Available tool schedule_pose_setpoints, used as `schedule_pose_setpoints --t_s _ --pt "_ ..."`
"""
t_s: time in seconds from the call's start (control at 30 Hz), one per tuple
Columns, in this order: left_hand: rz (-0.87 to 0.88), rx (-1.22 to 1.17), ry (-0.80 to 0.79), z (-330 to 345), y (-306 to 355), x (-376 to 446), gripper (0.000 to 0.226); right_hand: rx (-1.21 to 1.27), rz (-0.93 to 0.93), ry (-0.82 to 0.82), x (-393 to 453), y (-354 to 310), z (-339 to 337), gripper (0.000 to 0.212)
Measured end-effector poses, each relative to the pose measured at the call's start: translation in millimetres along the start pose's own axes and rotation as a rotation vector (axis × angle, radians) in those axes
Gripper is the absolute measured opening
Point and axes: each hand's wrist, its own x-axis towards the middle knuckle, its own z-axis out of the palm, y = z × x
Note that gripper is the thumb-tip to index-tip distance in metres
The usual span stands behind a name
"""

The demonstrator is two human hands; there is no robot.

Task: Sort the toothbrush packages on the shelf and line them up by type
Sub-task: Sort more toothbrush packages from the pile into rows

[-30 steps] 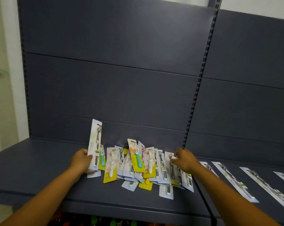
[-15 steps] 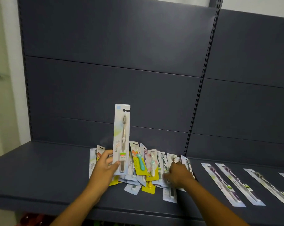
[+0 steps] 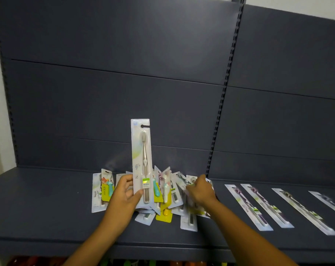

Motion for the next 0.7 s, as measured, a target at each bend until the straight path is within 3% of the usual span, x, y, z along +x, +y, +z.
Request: schedule_pose_setpoints --t_s 0.3,0.57,0.7 --pt "0.098 -0.022 -0.095 76.7 14.2 -10.9 0.078 0.453 -0.127 0.099 -11.3 47.6 -66.5 0.023" --pt "0.161 0.012 -0.182 180.4 39.8 -37.1 0.075 0.613 -0.227 0.173 -29.6 121.0 -160.4 0.043" --pt "0.181 -0.021 -0.214 248.1 53.1 -52.6 0.071 0.635 -0.29 0.192 -42.1 162.5 -218.1 0.04"
